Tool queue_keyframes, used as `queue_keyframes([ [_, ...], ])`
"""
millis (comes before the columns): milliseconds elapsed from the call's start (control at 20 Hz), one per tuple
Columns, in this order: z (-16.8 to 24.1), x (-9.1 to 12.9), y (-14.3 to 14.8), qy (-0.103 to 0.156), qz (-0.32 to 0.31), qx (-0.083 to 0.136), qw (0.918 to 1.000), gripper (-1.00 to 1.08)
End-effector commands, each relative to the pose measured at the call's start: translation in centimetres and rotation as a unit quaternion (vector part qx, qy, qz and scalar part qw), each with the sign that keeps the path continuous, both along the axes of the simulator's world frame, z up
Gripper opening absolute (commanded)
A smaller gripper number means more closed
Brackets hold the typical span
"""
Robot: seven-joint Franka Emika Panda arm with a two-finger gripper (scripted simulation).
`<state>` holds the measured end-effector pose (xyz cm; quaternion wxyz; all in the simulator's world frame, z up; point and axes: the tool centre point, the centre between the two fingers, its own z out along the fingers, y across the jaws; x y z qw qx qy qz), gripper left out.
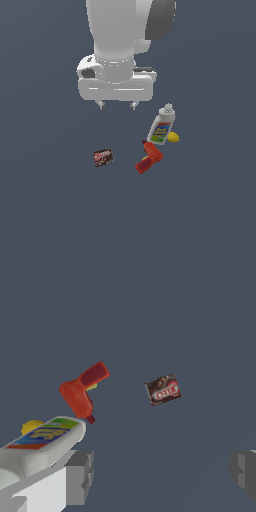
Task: Pick up a designated object from a clutter of objects.
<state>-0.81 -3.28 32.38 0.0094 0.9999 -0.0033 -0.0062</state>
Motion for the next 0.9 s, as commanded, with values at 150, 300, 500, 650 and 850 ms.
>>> queue_keyframes([
  [150, -0.4, 0.2, 0.2, 0.000, -0.004, 0.001, 1.0000, 1.08],
  [300, -1.3, 0.7, 0.7, 0.000, -0.014, 0.005, 0.9999, 1.08],
  [500, -3.1, 1.6, 1.6, 0.001, -0.036, 0.011, 0.9993, 1.08],
  [650, -5.1, 2.5, 2.6, 0.003, -0.059, 0.018, 0.9981, 1.08],
  [850, -8.6, 3.8, 4.3, 0.006, -0.100, 0.029, 0.9946, 1.08],
])
